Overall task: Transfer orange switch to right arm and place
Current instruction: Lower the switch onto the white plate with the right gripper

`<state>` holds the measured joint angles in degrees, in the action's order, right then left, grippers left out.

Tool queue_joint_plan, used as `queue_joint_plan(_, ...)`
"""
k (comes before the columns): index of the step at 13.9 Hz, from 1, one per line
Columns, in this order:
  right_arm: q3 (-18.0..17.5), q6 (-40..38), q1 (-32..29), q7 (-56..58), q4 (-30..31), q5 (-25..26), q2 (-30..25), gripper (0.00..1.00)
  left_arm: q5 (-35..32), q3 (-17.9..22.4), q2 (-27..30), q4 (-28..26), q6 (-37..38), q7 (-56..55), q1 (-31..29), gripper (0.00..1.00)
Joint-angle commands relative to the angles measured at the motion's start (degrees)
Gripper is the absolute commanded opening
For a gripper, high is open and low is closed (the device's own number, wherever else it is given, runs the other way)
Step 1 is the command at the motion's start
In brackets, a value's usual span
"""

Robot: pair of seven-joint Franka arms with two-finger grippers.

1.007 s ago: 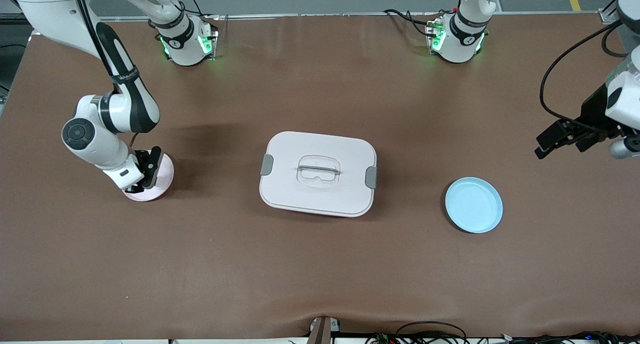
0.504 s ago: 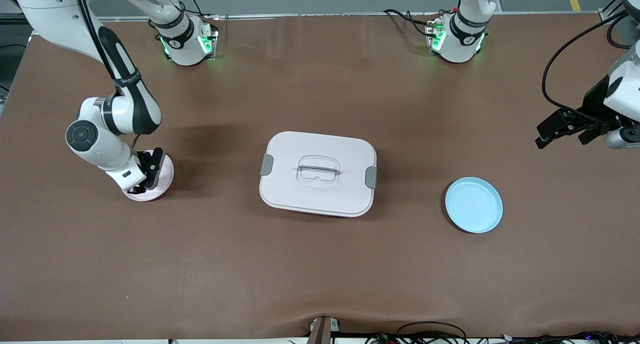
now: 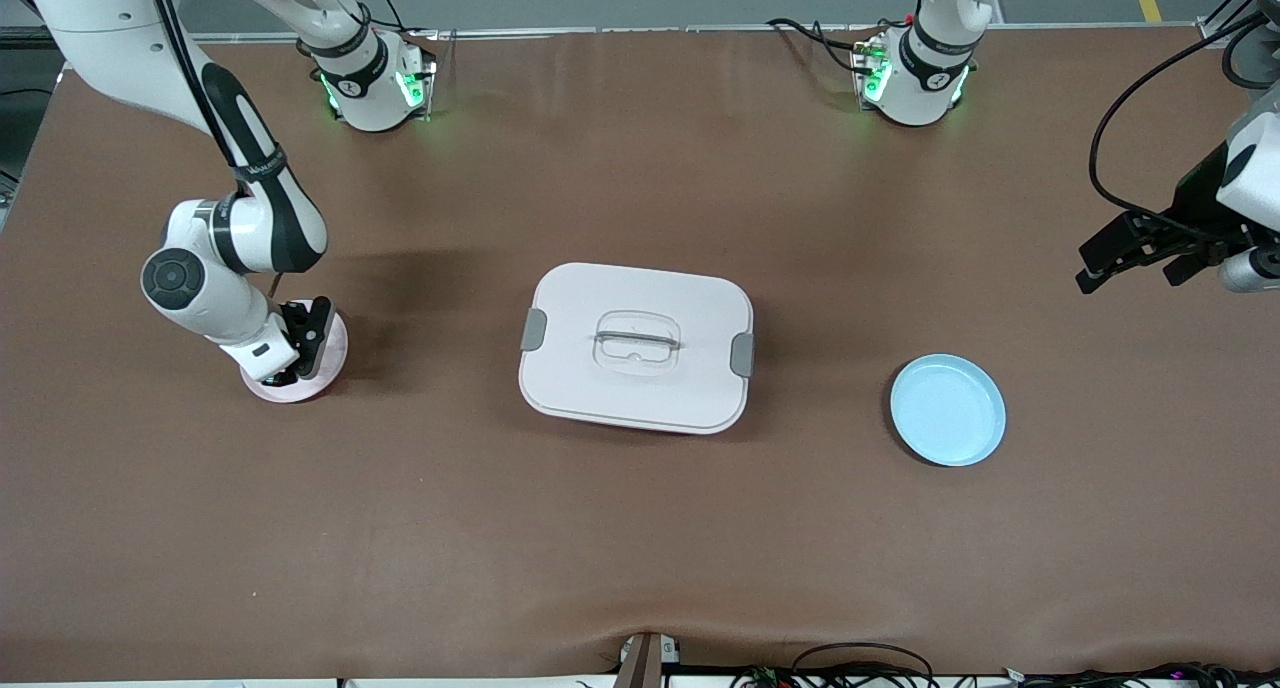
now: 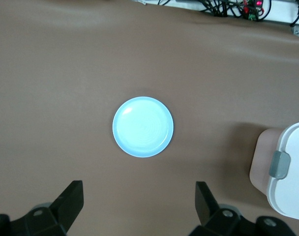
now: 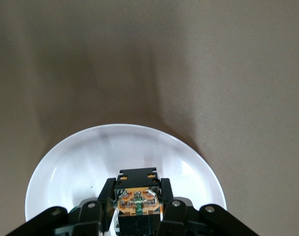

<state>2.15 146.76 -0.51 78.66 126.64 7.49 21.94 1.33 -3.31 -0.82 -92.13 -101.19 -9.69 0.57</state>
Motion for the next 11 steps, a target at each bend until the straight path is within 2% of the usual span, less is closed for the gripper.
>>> queue_joint_plan(1, -0.7, 0.2, -1.1, 0.7, 0.2, 1.3, 0.1, 0.00, -0.3, 0.5, -1.1, 0.9, 1.3, 0.9, 0.2, 1.00)
queue_joint_plan(11, -0.7, 0.5, -0.9, 1.6, 0.1, 3.7, 0.6, 0.00, -1.0, 0.1, -2.0, 3.6, 4.6, 3.4, 0.2, 1.00)
